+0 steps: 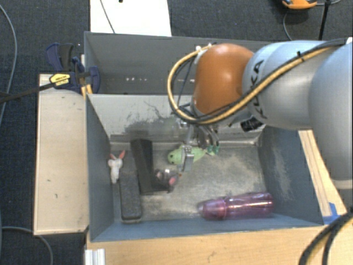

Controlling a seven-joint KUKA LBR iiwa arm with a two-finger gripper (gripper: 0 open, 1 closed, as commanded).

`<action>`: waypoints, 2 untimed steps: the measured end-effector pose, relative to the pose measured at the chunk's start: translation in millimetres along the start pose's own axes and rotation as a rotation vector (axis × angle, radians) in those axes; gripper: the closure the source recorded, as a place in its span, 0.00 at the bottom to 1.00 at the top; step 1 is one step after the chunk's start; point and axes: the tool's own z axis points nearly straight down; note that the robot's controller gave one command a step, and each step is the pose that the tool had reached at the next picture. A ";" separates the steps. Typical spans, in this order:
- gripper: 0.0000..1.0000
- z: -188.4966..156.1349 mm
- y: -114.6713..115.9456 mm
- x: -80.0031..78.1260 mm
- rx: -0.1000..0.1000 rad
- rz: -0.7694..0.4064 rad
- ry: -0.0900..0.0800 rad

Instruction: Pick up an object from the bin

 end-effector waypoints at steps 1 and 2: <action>0.00 -5.0 -0.5 -1.4 -0.001 0.003 -0.007; 0.00 11.6 -13.1 -0.1 0.000 -0.047 -0.005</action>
Offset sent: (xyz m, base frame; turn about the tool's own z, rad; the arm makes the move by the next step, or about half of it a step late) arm -0.0022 -0.0260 -0.0292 -0.0958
